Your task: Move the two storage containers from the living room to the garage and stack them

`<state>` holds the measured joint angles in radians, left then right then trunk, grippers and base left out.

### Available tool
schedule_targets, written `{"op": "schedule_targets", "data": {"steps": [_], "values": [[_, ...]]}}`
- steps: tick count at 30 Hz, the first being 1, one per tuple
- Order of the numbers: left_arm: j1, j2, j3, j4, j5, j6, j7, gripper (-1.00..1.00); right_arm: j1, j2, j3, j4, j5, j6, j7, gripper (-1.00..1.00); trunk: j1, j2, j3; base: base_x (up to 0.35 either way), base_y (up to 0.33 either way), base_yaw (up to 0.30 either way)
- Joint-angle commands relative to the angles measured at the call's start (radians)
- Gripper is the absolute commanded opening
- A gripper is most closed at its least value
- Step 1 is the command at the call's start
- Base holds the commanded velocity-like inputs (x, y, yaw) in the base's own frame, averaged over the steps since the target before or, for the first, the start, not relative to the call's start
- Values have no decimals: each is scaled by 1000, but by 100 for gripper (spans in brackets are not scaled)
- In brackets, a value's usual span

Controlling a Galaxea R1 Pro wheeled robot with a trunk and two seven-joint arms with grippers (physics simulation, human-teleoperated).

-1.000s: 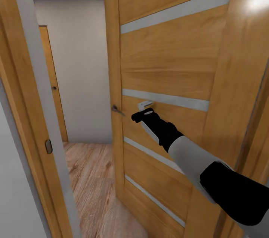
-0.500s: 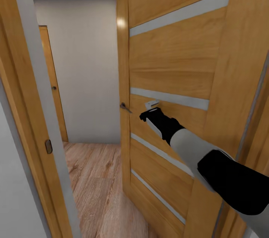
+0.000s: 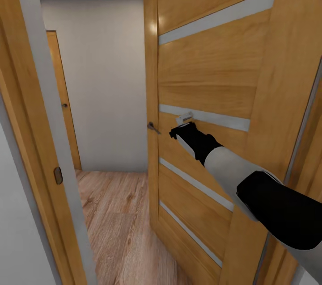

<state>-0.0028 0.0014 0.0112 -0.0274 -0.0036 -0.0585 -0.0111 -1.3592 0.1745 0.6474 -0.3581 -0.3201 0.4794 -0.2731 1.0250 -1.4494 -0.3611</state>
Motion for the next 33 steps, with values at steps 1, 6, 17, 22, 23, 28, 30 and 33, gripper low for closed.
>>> {"op": "schedule_targets", "data": {"steps": [1, 6, 17, 22, 23, 28, 30, 33], "values": [[0, 0, 1, 0, 0, -3, -1, 100, -1, 0, 7, -14, -12, 5, -8, 100, 0, -1, -1, 0, 0, 0], [0, 1, 1, 0, 0, -3, -1, 100, 1, 0, 0, -140, -17, 15, 6, 100, 0, -1, -1, 0, 0, 0], [0, 0, 2, 0, 0, -3, -1, 100, 11, 0, 0, -170, -19, 18, 89, 100, 0, -1, -1, 0, 0, 0], [0, 0, 2, 0, 1, -3, 0, 100, 11, 0, 0, -171, -20, 18, 106, 100, 0, -1, -1, 0, 0, 0], [0, 0, 2, 0, 1, -3, 0, 100, 11, 0, 0, -171, -20, 19, 107, 100, 0, -1, -1, 0, 0, 0], [0, 0, 3, 0, 4, -3, 0, 100, 11, 0, 0, -171, -20, 19, 109, 100, 0, -1, -1, 0, 0, 0], [0, 0, 3, 0, 5, -3, 0, 100, 11, 0, -1, -171, -20, 18, 122, 100, 0, -1, -1, 5, 0, 0], [0, 0, 2, 0, 1, -3, -1, 100, 11, 0, -1, -171, -20, 17, 175, 100, 0, -1, -1, 174, 0, 0]]}}
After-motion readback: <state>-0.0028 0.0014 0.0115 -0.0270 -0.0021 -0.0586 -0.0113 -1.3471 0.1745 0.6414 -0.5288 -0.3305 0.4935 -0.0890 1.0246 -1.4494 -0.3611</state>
